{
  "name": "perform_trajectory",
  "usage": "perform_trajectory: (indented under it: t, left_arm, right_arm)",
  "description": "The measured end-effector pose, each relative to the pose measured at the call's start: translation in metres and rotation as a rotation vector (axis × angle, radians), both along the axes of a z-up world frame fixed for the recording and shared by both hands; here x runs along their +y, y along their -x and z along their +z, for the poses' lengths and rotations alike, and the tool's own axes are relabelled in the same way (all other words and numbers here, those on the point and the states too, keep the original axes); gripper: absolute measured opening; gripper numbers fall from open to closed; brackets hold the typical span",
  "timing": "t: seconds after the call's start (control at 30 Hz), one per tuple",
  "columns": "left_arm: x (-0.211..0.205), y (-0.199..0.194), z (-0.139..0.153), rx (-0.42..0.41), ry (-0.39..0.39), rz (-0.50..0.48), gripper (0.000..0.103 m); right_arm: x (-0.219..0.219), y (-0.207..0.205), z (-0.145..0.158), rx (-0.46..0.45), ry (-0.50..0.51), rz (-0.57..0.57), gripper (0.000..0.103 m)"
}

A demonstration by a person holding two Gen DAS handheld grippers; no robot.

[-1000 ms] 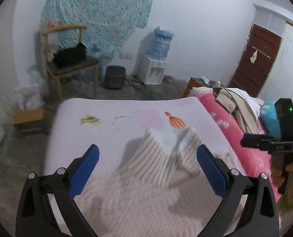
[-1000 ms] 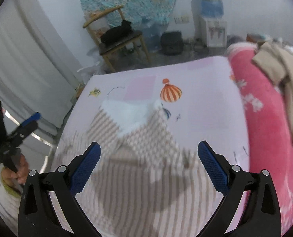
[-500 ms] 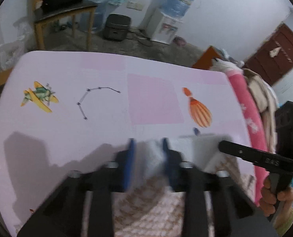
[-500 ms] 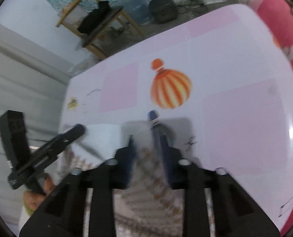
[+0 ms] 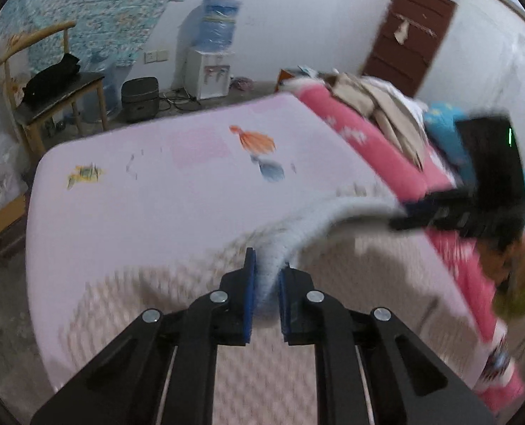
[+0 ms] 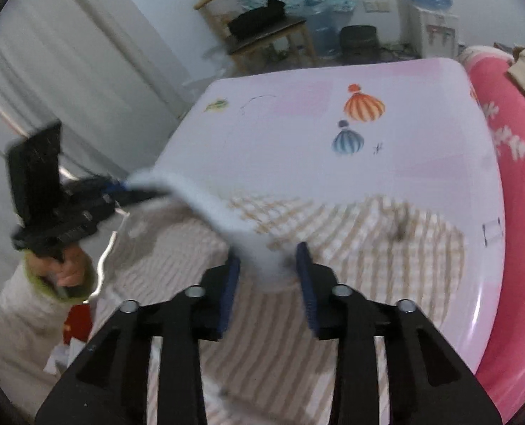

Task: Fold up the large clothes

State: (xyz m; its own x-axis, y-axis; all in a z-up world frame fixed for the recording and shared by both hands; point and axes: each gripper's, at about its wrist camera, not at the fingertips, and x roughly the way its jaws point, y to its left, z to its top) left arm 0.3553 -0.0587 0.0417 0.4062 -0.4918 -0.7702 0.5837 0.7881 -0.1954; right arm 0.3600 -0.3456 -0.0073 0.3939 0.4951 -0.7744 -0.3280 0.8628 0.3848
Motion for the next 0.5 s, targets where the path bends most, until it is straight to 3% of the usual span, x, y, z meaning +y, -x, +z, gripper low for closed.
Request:
perform_trajectory:
  t: [0.1,0.17,0.23,0.3,0.4,0.5]
  left_arm:
    - [0.000,0.020,-0.017,0.003,-0.047,-0.015,0.012]
    - [0.003,0.026,-0.026,0.003,-0.057,-0.005,0.014]
    - [0.006,0.028,-0.030,0.003,-0.043,0.012,0.014]
    - [0.011,0.031,-0.030,0.003,-0.030,0.024,0.015]
    - [0.022,0.042,-0.026,0.013,-0.007,0.017,0.017]
    - [0.036,0.053,-0.020,0.018,0.040,-0.005,0.017]
  right_arm:
    - [-0.005,0.002,0.030,-0.077,-0.105,-0.004,0.039]
    - [-0.001,-0.009,0.035,-0.083,-0.180,-0.009,0.040]
    - [0.012,-0.023,0.019,-0.034,-0.188,-0.010,0.033]
    - [0.032,-0.029,-0.016,0.069,-0.153,0.010,0.025]
    - [0.057,-0.015,-0.064,0.148,-0.058,0.046,0.024]
    - [0.062,0.001,-0.075,0.085,-0.016,0.062,0.024]
